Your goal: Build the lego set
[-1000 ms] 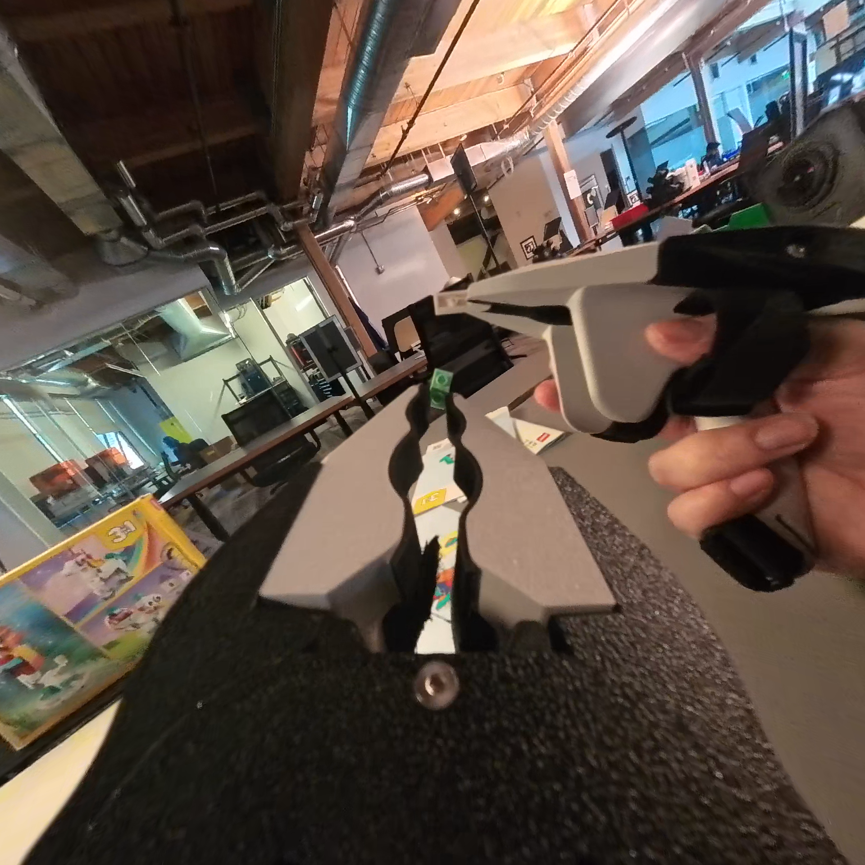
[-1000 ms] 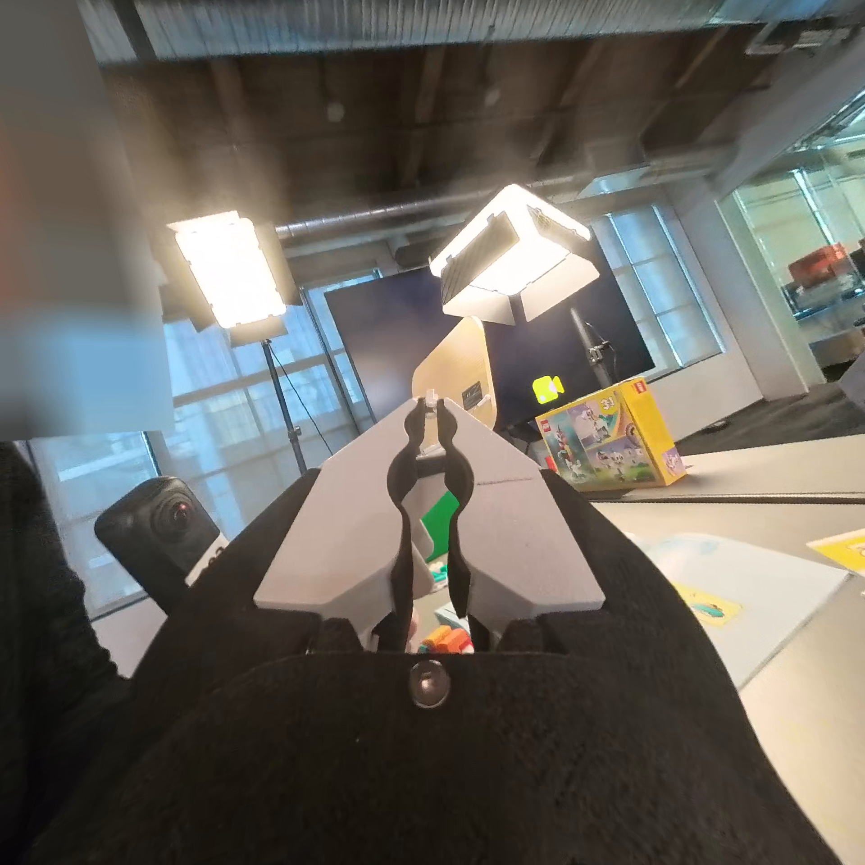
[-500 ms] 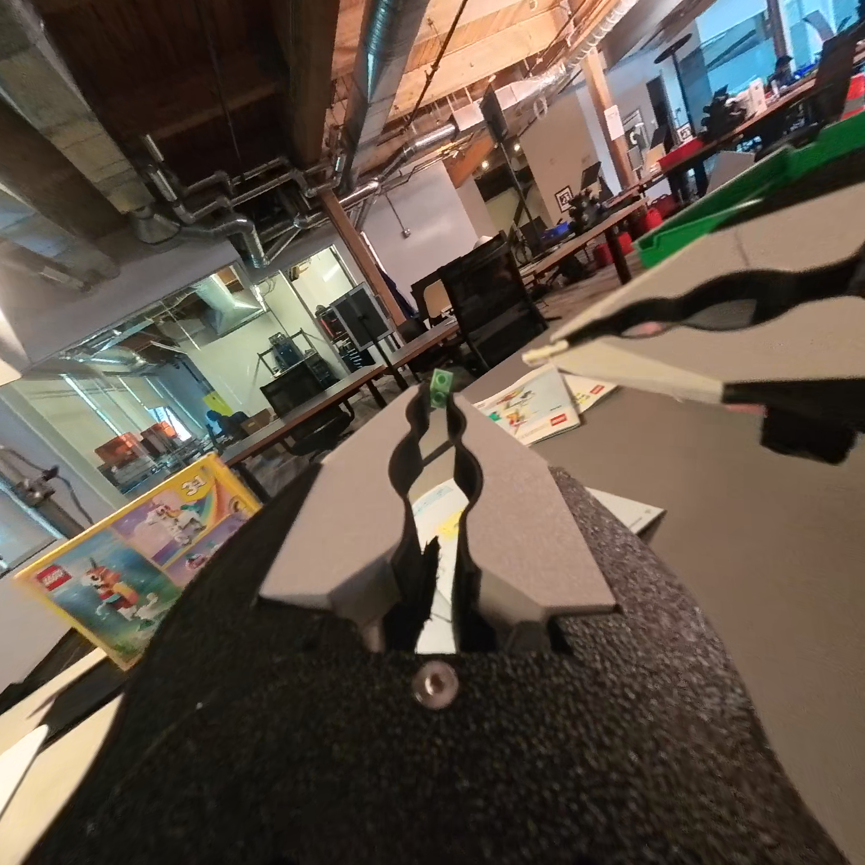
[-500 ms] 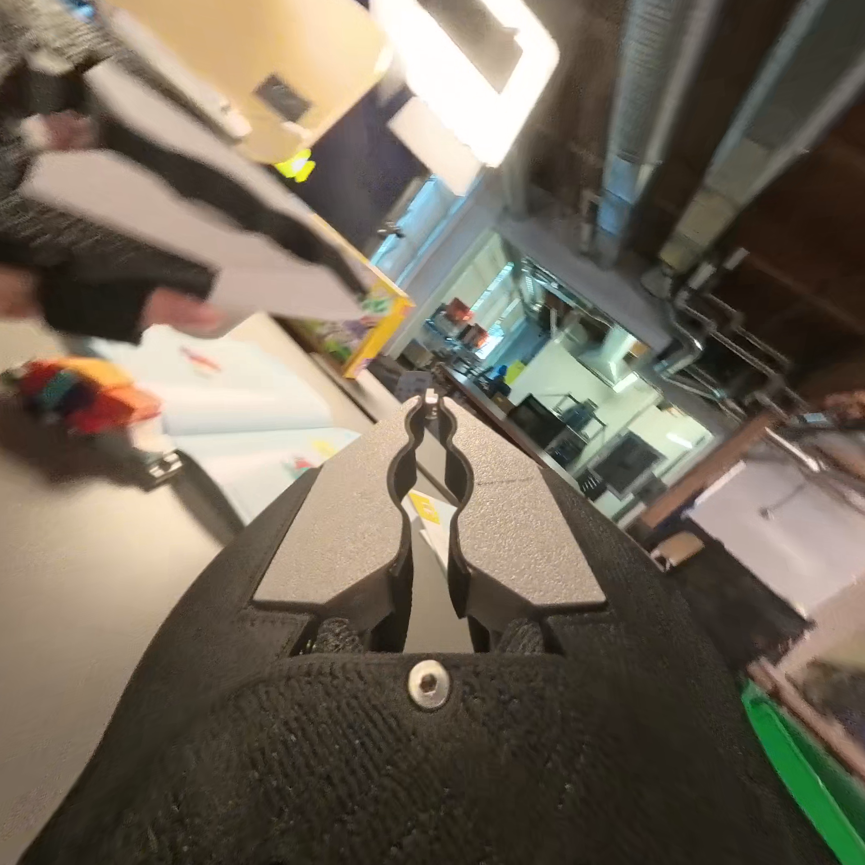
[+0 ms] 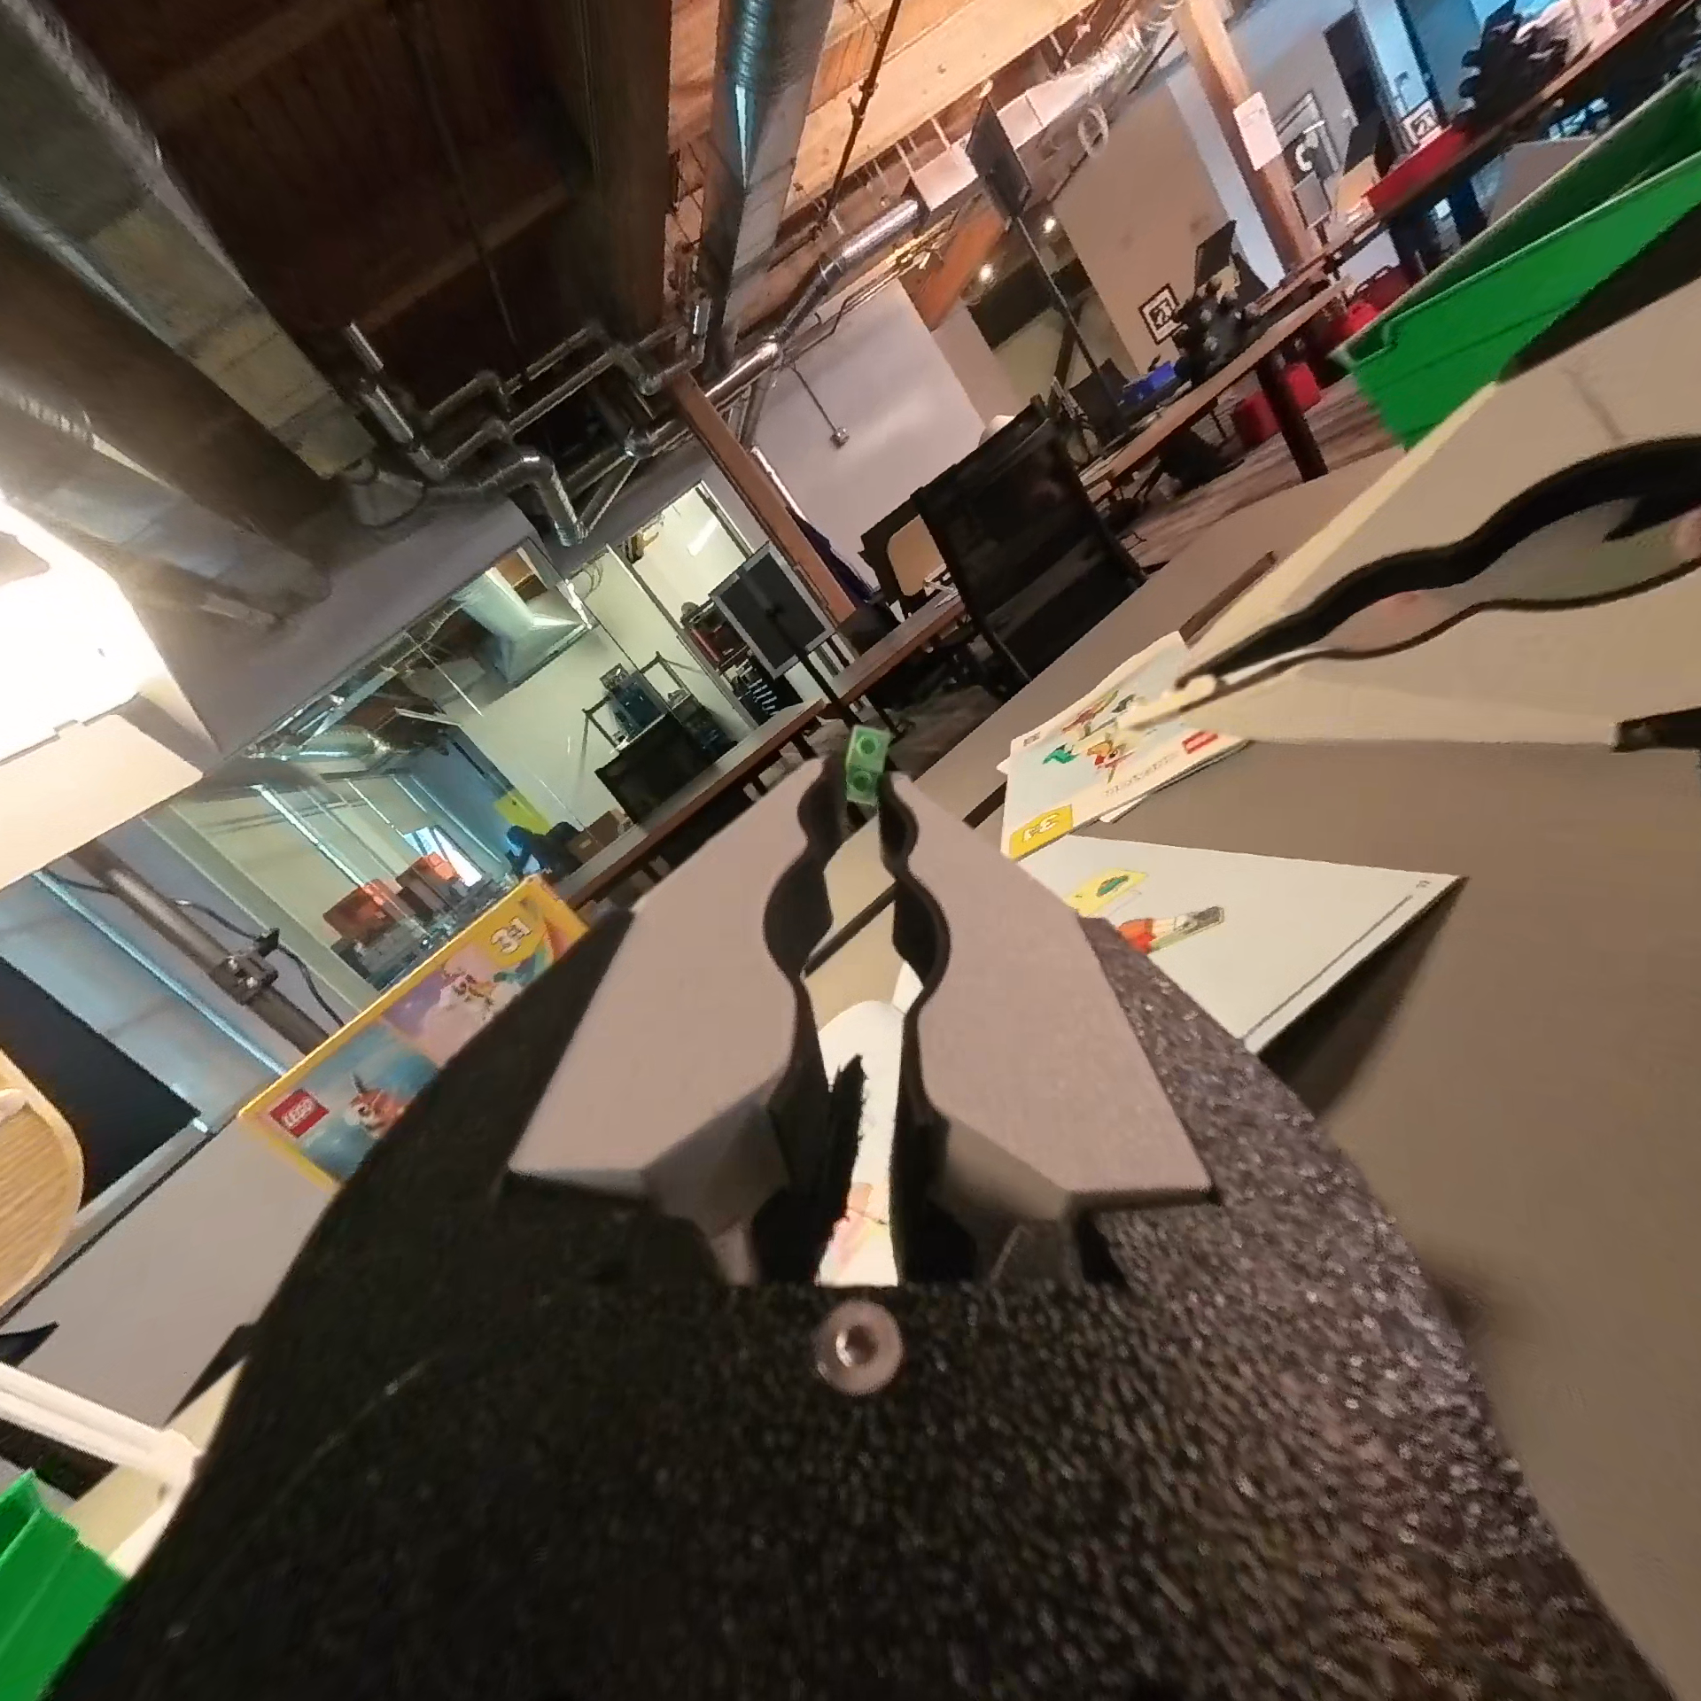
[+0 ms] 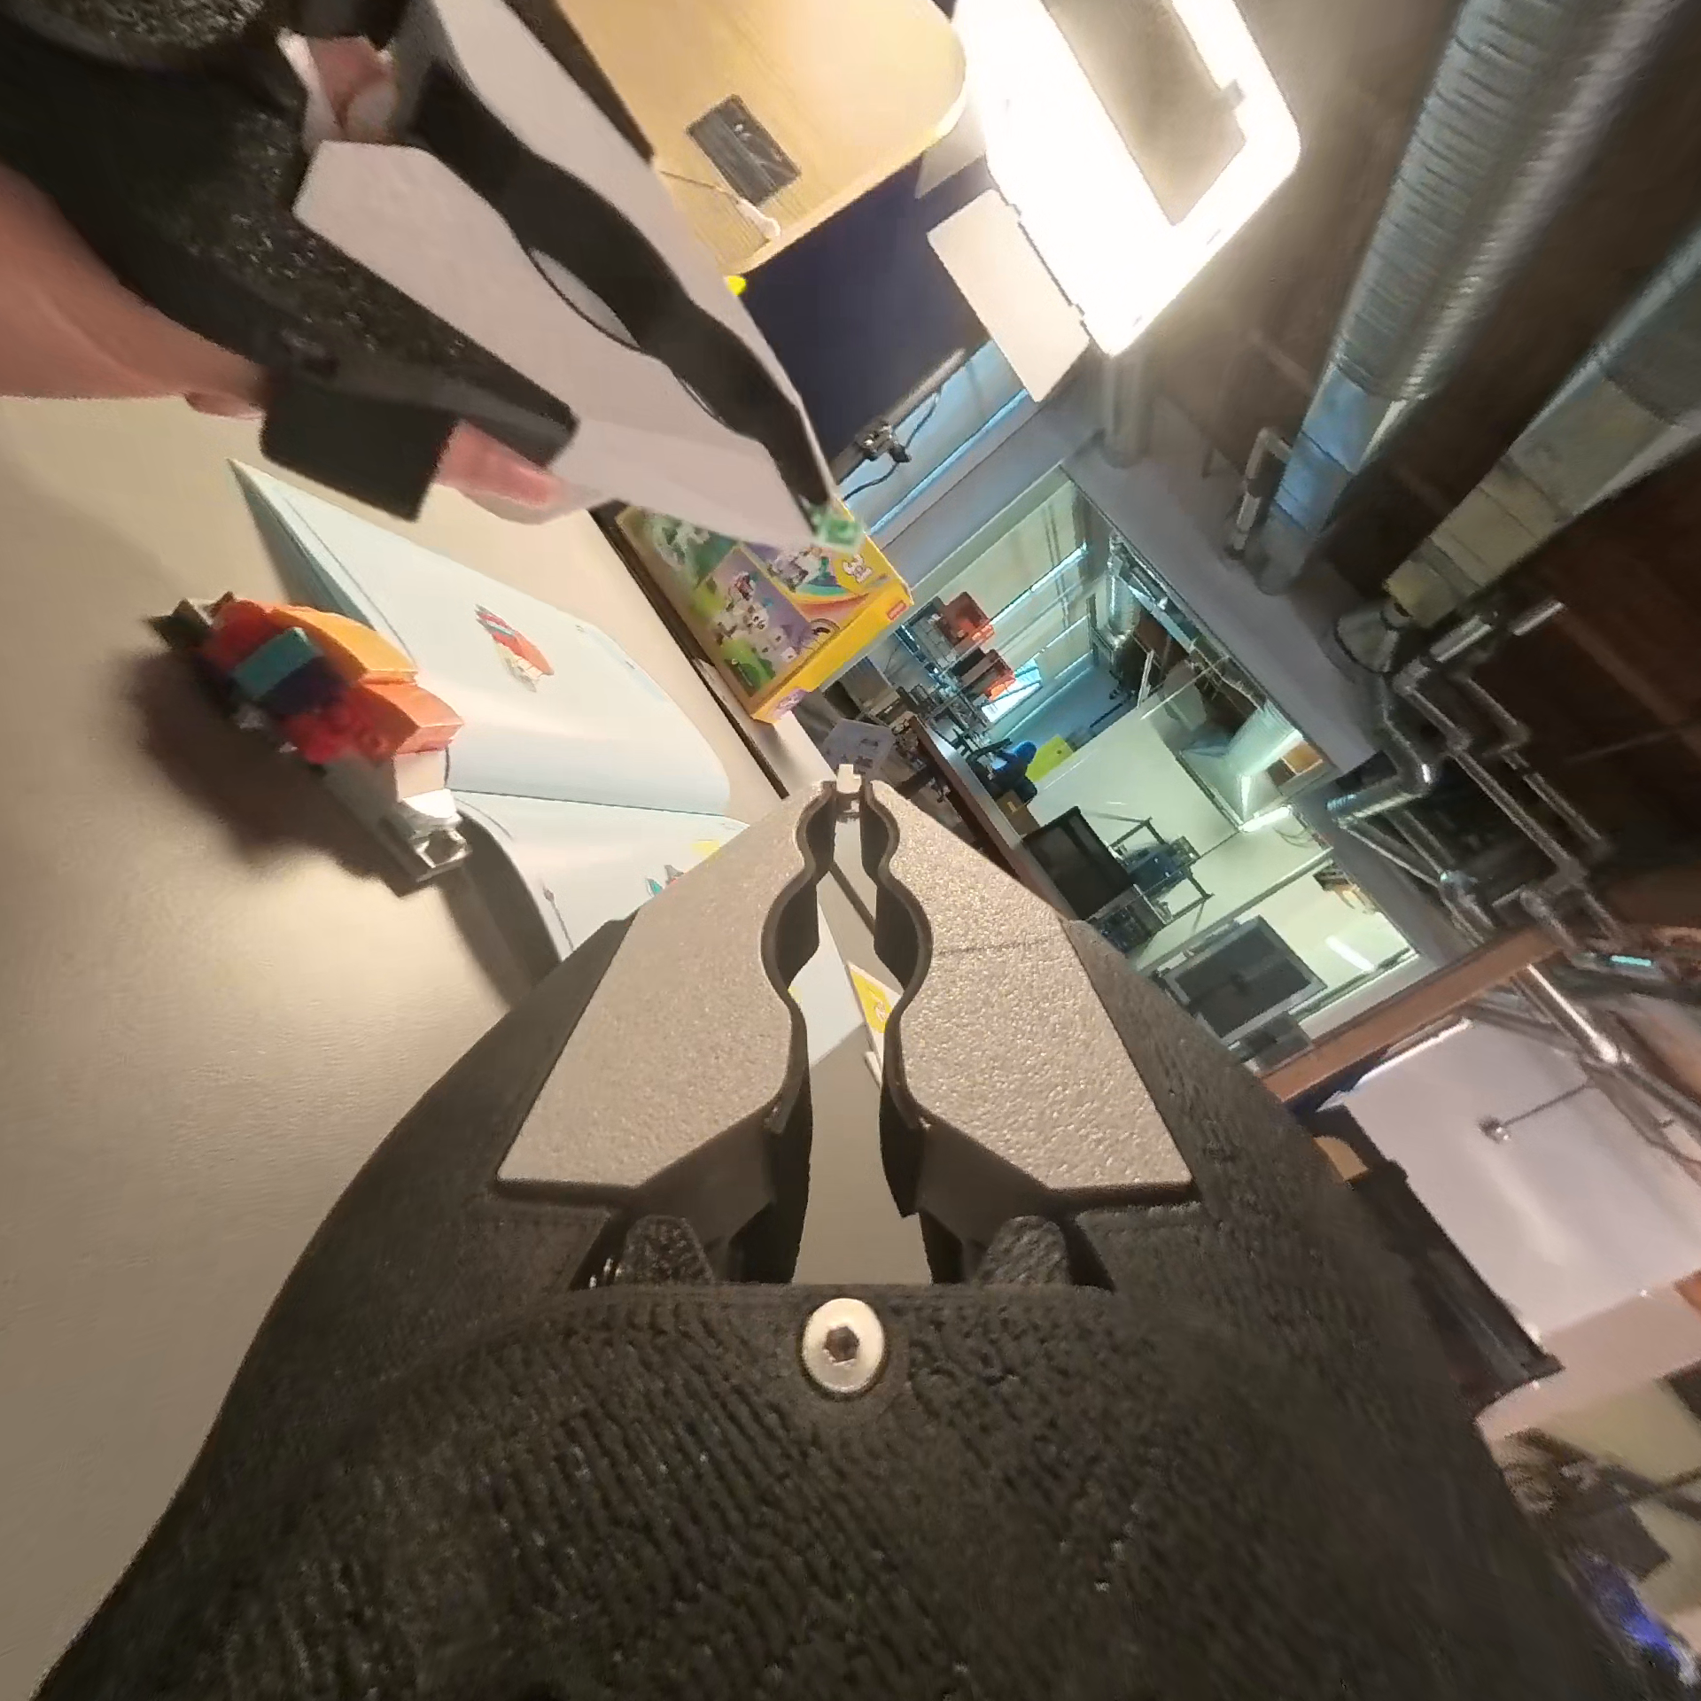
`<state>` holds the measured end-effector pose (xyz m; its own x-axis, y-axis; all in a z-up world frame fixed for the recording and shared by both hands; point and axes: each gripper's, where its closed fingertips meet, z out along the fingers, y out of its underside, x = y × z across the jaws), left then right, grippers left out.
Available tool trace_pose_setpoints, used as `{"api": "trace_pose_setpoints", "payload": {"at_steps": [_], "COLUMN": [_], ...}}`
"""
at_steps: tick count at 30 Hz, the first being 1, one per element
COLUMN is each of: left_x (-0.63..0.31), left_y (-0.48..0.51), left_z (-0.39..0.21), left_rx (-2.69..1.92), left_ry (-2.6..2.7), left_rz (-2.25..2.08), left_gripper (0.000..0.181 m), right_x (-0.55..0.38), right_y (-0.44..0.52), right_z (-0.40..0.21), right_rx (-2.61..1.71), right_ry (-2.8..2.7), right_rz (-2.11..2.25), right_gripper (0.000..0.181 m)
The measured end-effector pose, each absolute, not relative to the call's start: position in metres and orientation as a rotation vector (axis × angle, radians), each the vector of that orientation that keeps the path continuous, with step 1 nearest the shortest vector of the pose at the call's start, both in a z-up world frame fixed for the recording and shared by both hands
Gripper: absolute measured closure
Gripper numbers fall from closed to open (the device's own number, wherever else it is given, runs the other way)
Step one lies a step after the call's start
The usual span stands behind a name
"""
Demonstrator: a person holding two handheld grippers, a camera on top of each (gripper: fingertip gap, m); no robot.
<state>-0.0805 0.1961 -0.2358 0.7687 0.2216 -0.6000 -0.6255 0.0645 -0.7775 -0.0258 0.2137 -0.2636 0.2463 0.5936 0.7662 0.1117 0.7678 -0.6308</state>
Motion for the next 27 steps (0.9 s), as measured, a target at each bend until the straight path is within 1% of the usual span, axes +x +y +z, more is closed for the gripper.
{"api": "trace_pose_setpoints", "payload": {"at_steps": [27], "left_x": [-0.0754], "left_y": [0.2019], "left_z": [-0.2443], "left_rx": [-1.411], "left_ry": [0.388], "left_rz": [0.610], "left_gripper": [0.176], "right_x": [-0.0272], "right_y": [0.2128], "right_z": [-0.2626], "right_rx": [-0.642], "right_ry": [-1.303], "right_rz": [0.342], "right_gripper": [0.178]}}
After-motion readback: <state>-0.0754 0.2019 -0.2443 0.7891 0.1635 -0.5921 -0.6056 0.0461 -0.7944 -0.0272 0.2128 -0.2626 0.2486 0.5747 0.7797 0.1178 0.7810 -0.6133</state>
